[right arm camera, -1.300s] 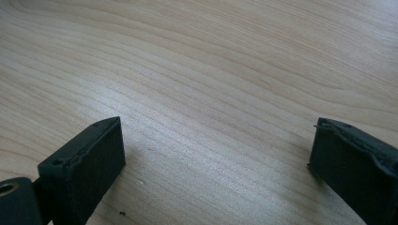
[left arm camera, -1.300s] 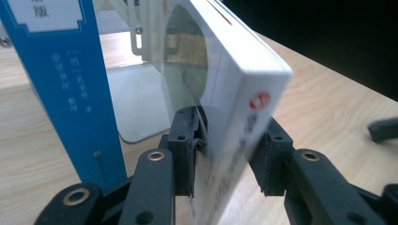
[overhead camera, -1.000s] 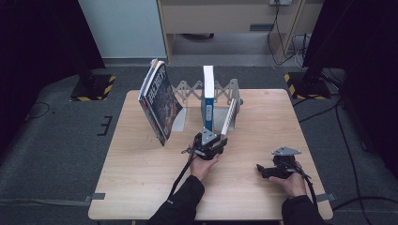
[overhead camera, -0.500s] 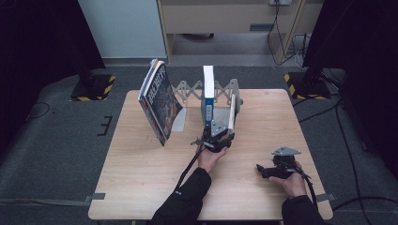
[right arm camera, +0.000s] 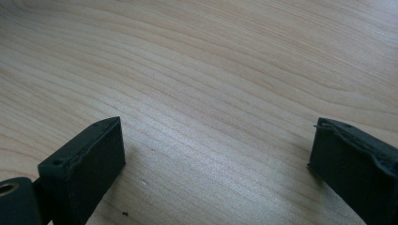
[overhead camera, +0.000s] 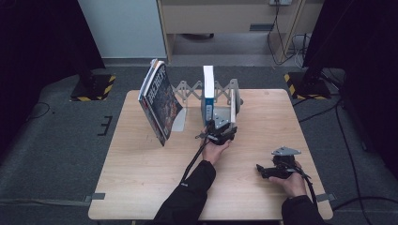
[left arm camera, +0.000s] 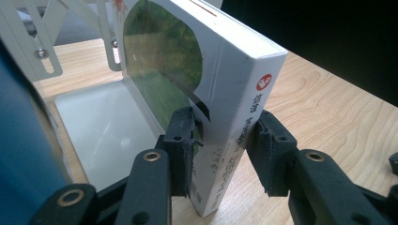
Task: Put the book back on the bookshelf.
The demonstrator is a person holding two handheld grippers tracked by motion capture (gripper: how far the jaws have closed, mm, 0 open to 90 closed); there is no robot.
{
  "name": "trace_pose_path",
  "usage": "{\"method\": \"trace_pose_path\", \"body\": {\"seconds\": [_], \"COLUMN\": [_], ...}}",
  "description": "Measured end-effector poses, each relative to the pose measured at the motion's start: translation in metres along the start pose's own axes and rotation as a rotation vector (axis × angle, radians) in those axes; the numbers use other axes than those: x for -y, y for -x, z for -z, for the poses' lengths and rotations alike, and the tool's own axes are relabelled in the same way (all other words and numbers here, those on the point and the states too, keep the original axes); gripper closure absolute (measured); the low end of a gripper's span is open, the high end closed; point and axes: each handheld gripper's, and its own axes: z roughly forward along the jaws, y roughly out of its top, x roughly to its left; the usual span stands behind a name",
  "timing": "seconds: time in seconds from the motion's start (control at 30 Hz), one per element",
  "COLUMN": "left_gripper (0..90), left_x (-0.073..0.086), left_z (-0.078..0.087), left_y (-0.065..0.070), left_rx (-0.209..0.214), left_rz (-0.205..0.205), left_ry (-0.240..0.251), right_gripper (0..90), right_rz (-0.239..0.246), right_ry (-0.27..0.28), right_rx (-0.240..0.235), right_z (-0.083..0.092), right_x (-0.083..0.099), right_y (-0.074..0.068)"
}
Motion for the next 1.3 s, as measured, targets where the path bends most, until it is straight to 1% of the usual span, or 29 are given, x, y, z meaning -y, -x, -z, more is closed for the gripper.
{"method": "trace_pose_path", "body": {"seconds": [0.07, 0.2, 0.27, 0.33, 0.37, 0.43, 0.47, 0.53, 0.63, 0.7, 0.8, 0.9, 0.97, 1.03, 1.1, 1.3], "left_gripper": [60.0, 59.5, 58.8, 57.9, 57.8, 58.1, 57.6, 55.8, 53.0, 51.0, 49.1, 47.5, 46.9, 45.7, 44.9, 41.1], "left_x": [0.000, -0.003, -0.005, -0.005, -0.005, -0.005, -0.005, -0.006, -0.007, -0.008, -0.007, -0.006, -0.004, -0.002, 0.001, 0.013], "left_z": [-0.003, -0.007, -0.008, -0.009, -0.009, -0.007, -0.005, 0.000, 0.011, 0.020, 0.032, 0.044, 0.052, 0.061, 0.069, 0.092], "left_y": [0.000, 0.001, 0.001, 0.001, 0.001, 0.002, 0.002, 0.003, 0.002, 0.002, 0.003, 0.001, -0.001, -0.003, -0.006, -0.016], "left_rx": [0.003, -0.007, -0.003, -0.002, -0.003, -0.009, -0.005, 0.002, 0.015, 0.020, 0.036, 0.051, 0.062, 0.063, 0.071, 0.077], "left_rz": [-0.004, -0.014, -0.014, -0.027, -0.028, -0.042, -0.047, -0.070, -0.087, -0.114, -0.140, -0.151, -0.147, -0.159, -0.152, -0.136], "left_ry": [0.003, -0.005, -0.008, -0.006, -0.008, -0.017, -0.014, -0.016, -0.019, -0.023, -0.034, -0.043, -0.052, -0.061, -0.065, -0.092], "right_gripper": [3.6, 3.6, 3.6, 3.6, 3.6, 3.6, 3.6, 3.6, 3.6, 3.6, 3.6, 3.6, 3.6, 3.6, 3.6, 3.6], "right_rz": [0.000, -0.002, -0.002, -0.002, -0.002, -0.001, -0.001, -0.001, -0.001, -0.002, -0.002, -0.001, -0.001, -0.001, -0.001, -0.002], "right_ry": [0.000, -0.001, -0.001, -0.001, -0.001, 0.000, 0.000, -0.001, -0.001, -0.001, 0.000, -0.001, -0.001, -0.001, -0.001, -0.001], "right_rx": [0.000, -0.001, -0.001, -0.001, -0.001, -0.001, -0.001, -0.001, -0.001, -0.001, 0.000, -0.001, -0.001, -0.001, -0.001, -0.001], "right_z": [0.000, 0.000, 0.000, 0.000, 0.000, 0.000, 0.000, 0.000, 0.000, 0.000, 0.000, 0.000, 0.000, 0.000, 0.000, 0.000], "right_x": [0.000, 0.000, 0.000, 0.000, 0.000, 0.000, 0.000, 0.000, 0.000, 0.000, 0.000, 0.000, 0.000, 0.000, 0.000, 0.000], "right_y": [0.000, 0.000, 0.000, 0.000, 0.000, 0.000, 0.000, 0.000, 0.000, 0.000, 0.000, 0.000, 0.000, 0.000, 0.000, 0.000]}}
